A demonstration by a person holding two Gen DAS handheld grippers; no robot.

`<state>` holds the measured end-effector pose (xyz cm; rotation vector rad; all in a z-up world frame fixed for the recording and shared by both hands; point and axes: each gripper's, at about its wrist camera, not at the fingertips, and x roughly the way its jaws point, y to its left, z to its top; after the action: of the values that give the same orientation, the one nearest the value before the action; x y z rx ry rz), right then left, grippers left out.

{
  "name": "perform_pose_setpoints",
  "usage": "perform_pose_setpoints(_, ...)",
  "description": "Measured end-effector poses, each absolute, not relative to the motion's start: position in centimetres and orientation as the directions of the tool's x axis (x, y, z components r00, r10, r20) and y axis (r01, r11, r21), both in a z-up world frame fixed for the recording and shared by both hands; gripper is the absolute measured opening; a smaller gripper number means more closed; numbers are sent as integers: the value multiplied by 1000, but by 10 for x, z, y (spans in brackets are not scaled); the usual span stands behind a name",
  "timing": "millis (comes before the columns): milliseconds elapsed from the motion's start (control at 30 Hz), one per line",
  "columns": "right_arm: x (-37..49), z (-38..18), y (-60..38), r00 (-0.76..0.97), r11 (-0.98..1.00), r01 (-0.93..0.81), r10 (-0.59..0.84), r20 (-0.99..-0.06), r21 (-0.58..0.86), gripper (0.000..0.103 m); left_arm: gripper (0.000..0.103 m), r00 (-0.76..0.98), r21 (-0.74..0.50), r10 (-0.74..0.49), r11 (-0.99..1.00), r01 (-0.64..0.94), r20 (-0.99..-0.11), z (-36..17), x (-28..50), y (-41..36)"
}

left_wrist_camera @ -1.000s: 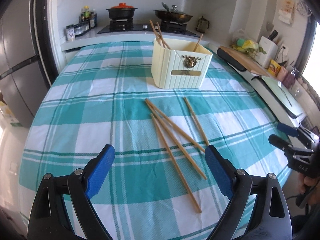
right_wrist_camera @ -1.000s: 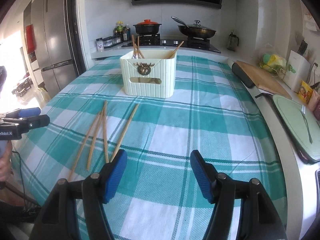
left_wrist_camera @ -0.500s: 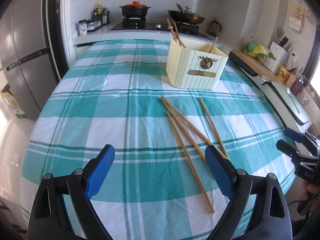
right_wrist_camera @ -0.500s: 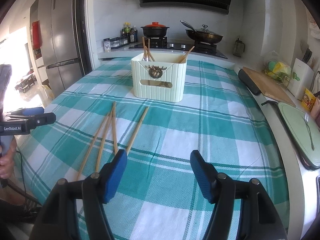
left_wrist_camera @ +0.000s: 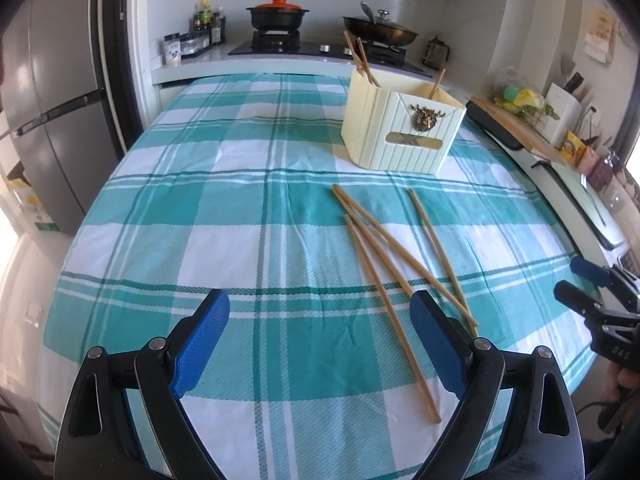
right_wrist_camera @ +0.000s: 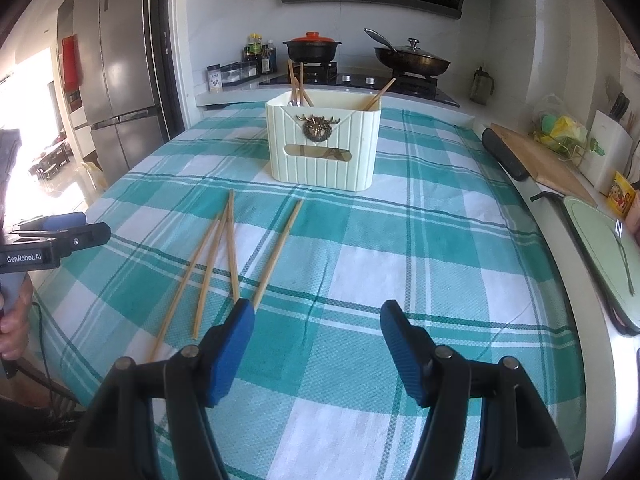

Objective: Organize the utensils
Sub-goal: 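Move both open tools back over the chopsticks on the cloth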

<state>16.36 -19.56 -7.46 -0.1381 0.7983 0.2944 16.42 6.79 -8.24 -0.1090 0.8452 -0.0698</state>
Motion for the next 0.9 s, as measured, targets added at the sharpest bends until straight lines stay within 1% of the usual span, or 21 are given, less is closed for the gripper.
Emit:
perform_pose_setpoints(233,167,-82,-197,643,955,-297,206,-737,8,67,92,652,-123,-80,992,-20,-754,-88,164,77)
perform_pose_setpoints(600,171,-86,-206,644,962,-271,201,-738,26,67,92,639,-137,-84,990,-34,-765,-92,167,77)
perform_pose_setpoints(767,174,-89,-218,646,971,-231,196,-738,56,67,92,627,-152,-87,987,-50,-774,-96,167,79)
perform_pose_setpoints(900,185,-95,-224,629,975,-194,207,-749,107,67,92,624,-160,-83,985,-67,-777,-98,166,84)
